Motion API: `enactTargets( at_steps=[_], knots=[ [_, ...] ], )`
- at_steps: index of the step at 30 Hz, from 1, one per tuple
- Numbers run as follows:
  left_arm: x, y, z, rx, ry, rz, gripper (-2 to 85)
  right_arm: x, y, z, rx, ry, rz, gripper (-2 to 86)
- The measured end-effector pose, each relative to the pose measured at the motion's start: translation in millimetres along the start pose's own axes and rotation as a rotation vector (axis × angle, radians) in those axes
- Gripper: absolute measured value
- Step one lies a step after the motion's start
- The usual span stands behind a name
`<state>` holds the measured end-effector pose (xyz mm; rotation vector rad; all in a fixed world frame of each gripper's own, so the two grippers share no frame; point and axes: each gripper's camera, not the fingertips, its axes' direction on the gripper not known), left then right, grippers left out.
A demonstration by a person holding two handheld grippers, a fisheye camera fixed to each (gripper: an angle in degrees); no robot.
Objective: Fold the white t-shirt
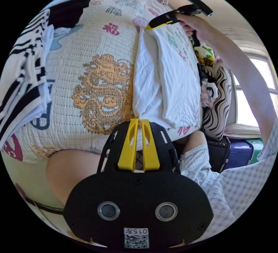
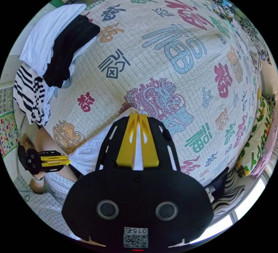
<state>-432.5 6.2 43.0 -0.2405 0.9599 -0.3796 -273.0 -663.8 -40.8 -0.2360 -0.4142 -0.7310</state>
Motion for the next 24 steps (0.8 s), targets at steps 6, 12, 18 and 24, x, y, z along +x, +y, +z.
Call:
enactTargets(
  at_steps=[6,12,18,24],
  knots=[
    [12,42,-17,0.108,-0.128,0.036,-0.4,2,13,-49,0.166,-0.128,-0.034,-0.9],
    [56,91,-8,0.203,-0.141,0.15,-0.4,31,70,-92,0.303,-0.236,-0.081,-0.9],
    [191,124,65,0.218,-0.181,0.53,-0.4,123,207,-118,0.466,-0.343,-0.018,-0.9],
    [309,126,206,0.137,-0.08,0.842,-0.3,224,356,-102,0.488,-0.315,0.183,-0.9]
  ],
)
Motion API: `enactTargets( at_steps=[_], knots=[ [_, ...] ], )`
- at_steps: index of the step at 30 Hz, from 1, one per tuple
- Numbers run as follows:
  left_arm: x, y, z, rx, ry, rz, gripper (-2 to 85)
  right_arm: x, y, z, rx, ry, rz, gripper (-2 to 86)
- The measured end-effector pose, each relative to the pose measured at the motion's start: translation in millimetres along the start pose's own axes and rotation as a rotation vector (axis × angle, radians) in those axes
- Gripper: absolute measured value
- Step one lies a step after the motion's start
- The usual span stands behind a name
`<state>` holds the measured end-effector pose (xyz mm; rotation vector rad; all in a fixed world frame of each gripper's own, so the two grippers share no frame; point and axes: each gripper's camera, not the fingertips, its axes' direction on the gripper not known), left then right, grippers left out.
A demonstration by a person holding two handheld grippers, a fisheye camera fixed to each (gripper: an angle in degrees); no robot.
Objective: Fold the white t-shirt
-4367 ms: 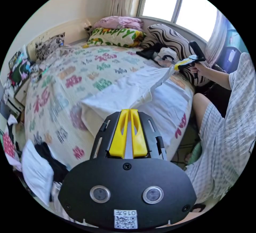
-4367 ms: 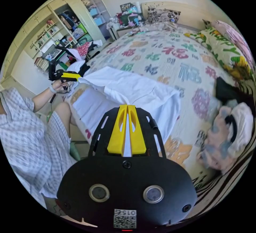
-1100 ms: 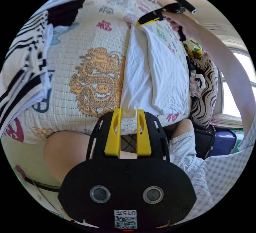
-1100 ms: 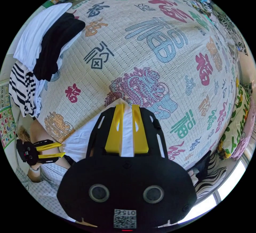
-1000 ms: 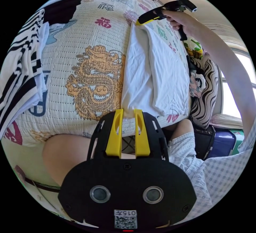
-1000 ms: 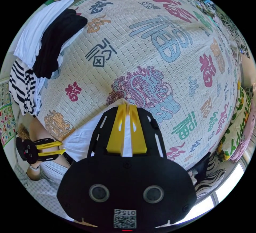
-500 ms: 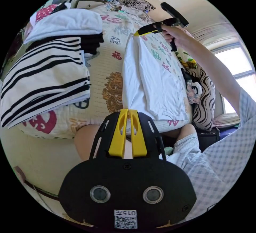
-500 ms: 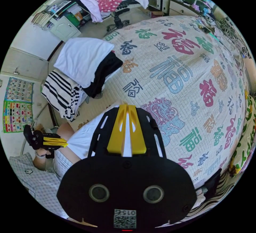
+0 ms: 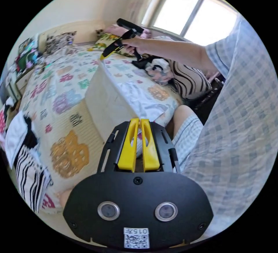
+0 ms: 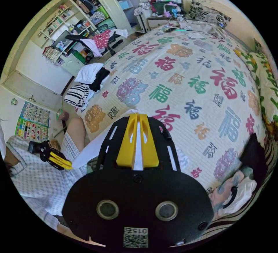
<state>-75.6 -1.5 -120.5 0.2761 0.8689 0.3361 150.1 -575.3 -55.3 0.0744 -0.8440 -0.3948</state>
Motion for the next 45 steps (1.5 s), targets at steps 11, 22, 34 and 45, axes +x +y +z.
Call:
enactTargets(
  at_steps=[11,22,34,45],
  knots=[
    [94,-64,272,-0.27,0.061,0.227,2.2,179,152,-26,0.074,-0.14,0.3,-0.3],
    [61,-83,334,-0.209,0.128,0.196,6.0,198,236,-79,0.133,-0.066,0.368,5.0],
    [3,-65,435,-0.321,0.068,0.041,6.6,118,380,-84,-0.19,-0.127,0.445,5.9],
    [-18,-78,453,-0.281,0.056,0.044,6.5,121,439,-119,-0.119,-0.151,0.497,-0.9]
  ],
)
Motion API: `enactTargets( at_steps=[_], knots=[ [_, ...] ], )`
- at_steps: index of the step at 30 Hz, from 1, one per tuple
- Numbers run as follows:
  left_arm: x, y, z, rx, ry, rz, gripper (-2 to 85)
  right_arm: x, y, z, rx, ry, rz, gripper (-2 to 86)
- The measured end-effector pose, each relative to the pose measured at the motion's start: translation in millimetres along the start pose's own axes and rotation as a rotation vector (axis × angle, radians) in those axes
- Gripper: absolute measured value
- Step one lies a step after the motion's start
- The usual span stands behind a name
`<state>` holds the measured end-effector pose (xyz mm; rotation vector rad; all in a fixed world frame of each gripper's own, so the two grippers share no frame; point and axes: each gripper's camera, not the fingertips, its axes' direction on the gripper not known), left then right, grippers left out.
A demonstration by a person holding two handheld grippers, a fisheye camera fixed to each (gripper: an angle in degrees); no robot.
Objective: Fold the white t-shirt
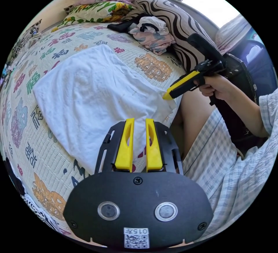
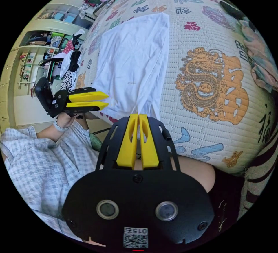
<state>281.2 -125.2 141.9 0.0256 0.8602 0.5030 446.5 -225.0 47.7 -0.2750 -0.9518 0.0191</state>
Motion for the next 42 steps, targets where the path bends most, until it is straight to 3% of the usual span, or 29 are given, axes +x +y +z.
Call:
enactTargets(
  at_steps=[6,11,17,20,25,28,34,39,42],
  knots=[
    [-25,-7,33,-0.063,-0.053,-0.011,6.3,27,23,-1,-0.061,0.069,0.053,-0.9],
    [-56,-8,30,-0.05,0.01,-0.052,6.2,31,34,-15,-0.054,0.053,0.043,1.5],
    [-154,-3,-54,0.267,-0.052,-0.242,7.1,34,20,-73,0.244,-0.024,-0.069,5.4],
    [-215,-12,-63,0.328,0.023,-0.342,7.8,6,-4,-83,0.232,-0.021,-0.199,5.0],
    [-227,-31,-47,0.24,0.131,-0.219,7.8,-22,5,-62,0.095,-0.06,-0.338,4.1],
    [-199,-9,-31,0.126,0.256,-0.141,8.8,-19,31,-37,-0.032,0.089,-0.291,5.4],
    [-144,55,-10,-0.01,0.133,-0.065,10.0,18,93,-55,0.106,0.044,-0.016,7.9],
    [-156,56,1,-0.028,0.072,-0.07,8.6,10,83,-42,0.019,0.06,-0.15,7.8],
    [-168,54,-8,-0.02,0.08,-0.092,6.5,5,68,-36,-0.072,-0.044,-0.187,2.6]
  ],
)
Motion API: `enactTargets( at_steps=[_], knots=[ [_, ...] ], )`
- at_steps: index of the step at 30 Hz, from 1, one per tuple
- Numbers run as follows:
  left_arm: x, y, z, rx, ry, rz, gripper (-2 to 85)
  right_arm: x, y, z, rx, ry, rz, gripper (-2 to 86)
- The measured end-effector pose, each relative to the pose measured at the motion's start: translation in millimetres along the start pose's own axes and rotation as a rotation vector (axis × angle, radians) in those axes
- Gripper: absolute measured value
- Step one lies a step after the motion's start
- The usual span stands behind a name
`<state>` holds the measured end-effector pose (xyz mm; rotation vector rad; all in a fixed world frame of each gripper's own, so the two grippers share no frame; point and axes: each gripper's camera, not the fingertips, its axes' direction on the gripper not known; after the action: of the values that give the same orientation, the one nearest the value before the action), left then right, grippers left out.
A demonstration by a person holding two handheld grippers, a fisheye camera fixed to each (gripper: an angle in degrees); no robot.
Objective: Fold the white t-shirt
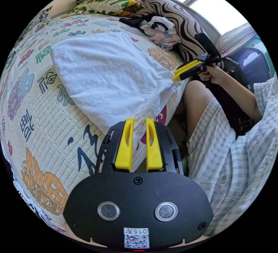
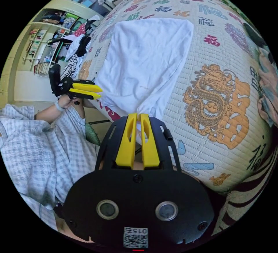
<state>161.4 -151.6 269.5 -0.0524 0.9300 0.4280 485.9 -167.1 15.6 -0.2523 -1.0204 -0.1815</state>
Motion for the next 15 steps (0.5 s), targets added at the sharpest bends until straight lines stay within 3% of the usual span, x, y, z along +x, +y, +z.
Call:
enactTargets(
  at_steps=[5,11,15],
  knots=[
    [-4,5,-32,0.079,-0.009,-0.006,6.7,31,14,-36,0.172,-0.331,0.176,-0.1],
    [-9,6,-13,-0.007,-0.005,0.023,7.8,58,24,-12,0.032,-0.185,0.318,3.0],
    [-14,7,-28,0.003,0.0,0.017,7.5,41,24,-23,0.077,-0.023,0.297,5.2]
  ],
)
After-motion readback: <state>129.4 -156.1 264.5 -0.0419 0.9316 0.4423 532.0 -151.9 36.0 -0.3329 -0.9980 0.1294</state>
